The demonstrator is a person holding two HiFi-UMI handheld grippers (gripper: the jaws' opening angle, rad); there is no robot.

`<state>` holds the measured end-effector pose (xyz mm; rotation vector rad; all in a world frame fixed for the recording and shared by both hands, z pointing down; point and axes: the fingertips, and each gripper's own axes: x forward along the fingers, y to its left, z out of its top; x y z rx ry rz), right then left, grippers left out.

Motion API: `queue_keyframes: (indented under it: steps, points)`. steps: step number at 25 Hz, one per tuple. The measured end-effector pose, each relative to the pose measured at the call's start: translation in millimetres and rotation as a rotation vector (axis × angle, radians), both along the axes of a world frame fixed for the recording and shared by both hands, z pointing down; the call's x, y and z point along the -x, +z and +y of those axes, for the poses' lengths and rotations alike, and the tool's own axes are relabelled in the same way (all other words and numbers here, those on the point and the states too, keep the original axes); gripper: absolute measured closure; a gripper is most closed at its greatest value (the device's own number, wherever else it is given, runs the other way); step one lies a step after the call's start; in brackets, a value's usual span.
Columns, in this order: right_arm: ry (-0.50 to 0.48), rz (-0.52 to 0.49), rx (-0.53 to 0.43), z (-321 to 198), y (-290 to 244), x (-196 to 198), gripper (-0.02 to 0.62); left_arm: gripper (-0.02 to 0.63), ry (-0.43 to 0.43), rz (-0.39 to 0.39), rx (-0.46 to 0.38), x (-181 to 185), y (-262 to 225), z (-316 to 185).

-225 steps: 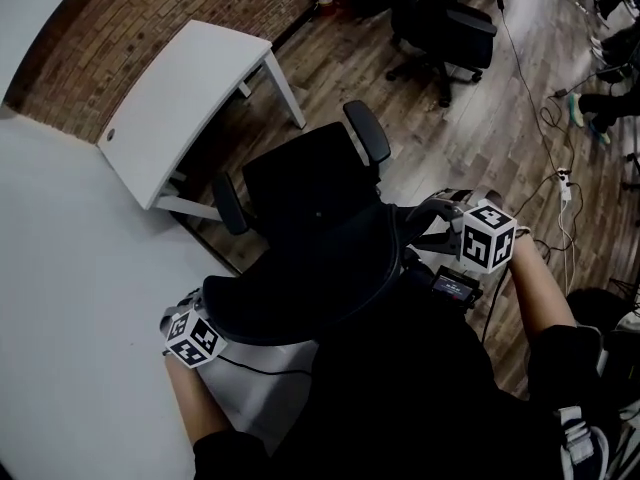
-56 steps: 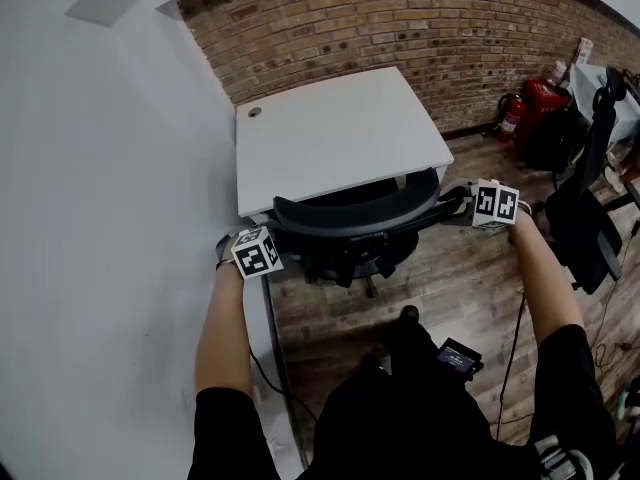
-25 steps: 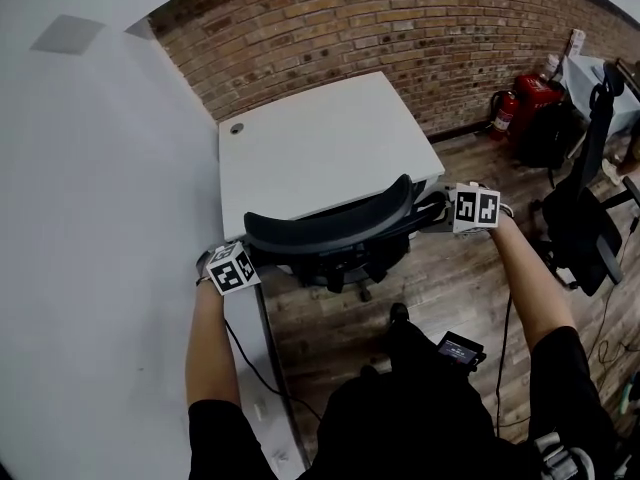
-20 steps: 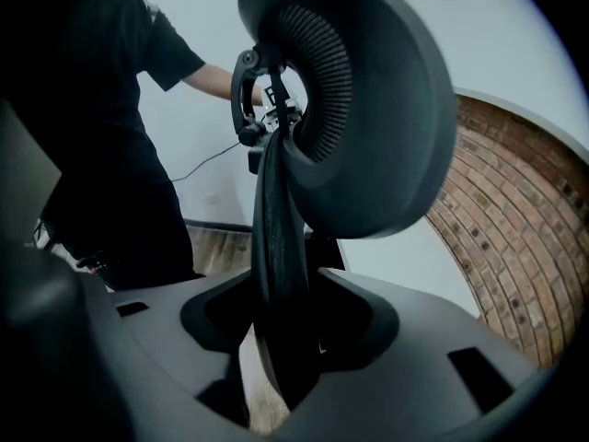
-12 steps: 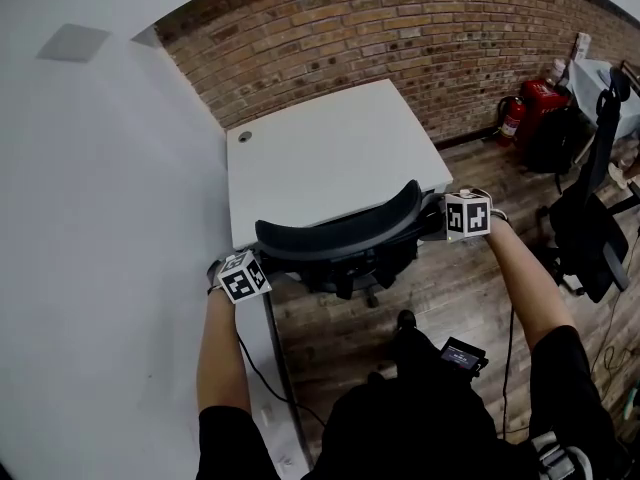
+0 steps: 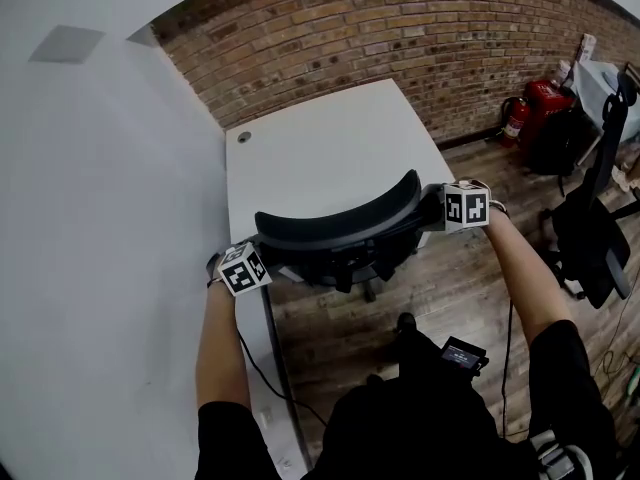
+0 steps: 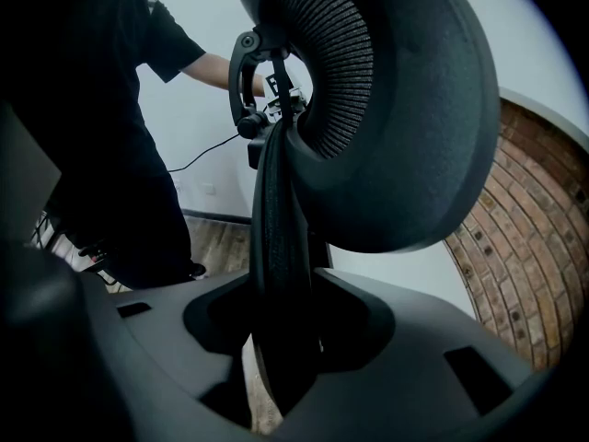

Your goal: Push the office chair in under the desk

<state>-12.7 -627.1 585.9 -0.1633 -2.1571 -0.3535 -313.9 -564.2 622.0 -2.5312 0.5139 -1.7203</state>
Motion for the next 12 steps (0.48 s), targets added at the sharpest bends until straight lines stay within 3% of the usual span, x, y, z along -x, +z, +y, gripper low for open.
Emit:
queue_keyframes:
  steps: [12]
  points:
    - [-0.006,-0.003,-0.027,-51.6,0.7,5.1,0.426,0.463,-0.031,-0.007,0.003,2.4,-1.4,-40.5]
